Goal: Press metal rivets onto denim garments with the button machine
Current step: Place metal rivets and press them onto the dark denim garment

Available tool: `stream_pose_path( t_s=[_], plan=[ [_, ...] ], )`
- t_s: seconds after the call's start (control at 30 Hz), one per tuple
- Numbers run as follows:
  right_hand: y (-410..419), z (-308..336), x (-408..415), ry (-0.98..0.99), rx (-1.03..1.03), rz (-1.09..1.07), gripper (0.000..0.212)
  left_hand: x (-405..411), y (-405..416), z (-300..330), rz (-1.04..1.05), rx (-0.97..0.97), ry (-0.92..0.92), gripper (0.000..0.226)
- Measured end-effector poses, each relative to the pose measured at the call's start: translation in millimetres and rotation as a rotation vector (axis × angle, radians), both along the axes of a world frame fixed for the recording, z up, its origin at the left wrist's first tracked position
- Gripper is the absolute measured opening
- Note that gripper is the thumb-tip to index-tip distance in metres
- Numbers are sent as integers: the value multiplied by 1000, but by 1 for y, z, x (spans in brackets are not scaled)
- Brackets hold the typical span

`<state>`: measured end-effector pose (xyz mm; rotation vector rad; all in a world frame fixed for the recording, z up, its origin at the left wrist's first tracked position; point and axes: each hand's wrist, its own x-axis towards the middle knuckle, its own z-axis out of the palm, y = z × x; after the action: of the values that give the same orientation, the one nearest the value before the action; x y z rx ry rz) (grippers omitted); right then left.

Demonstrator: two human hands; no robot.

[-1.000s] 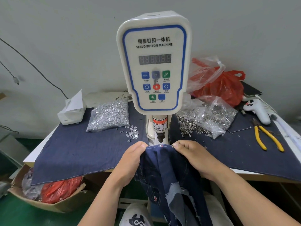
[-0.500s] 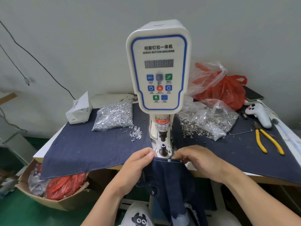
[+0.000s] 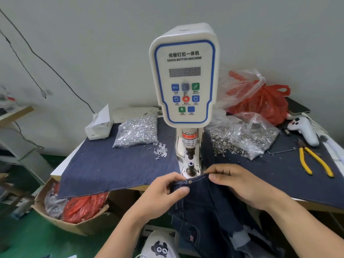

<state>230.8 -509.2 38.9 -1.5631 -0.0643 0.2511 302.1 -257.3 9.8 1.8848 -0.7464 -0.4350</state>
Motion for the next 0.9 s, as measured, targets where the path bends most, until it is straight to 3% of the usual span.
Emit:
stream_pose_path(
  t_s=[0.13,0.2,0.3,0.4,0.47,0.57,0.7,0.83,0.9],
  plan=[
    [-5,7,0,-65,-273,13,19,6,2,-5,130,-260,251,25],
    [-8,11,-3,-63,-297,36,24,8,5,-6,154,-279,244,30],
    [-7,10,-7,-66,-274,116,42,13,6,-6,264,-62,58,39],
    [-3,8,-6,-93,-302,136,44,10,4,2,375,243,-155,26],
    [-2,7,-2,-115,-356,94,42,10,7,1,358,258,-210,14],
    [-4,5,2,-181,-492,-13,40,10,15,4,220,-95,94,13],
    [-5,-3,3,-182,-413,-168,39,10,21,14,164,-558,502,17],
    [11,-11,-5,-18,-439,133,17,14,21,16,131,-695,617,22],
    [21,-14,-8,-45,-431,154,15,13,19,15,144,-701,623,24]
  ],
)
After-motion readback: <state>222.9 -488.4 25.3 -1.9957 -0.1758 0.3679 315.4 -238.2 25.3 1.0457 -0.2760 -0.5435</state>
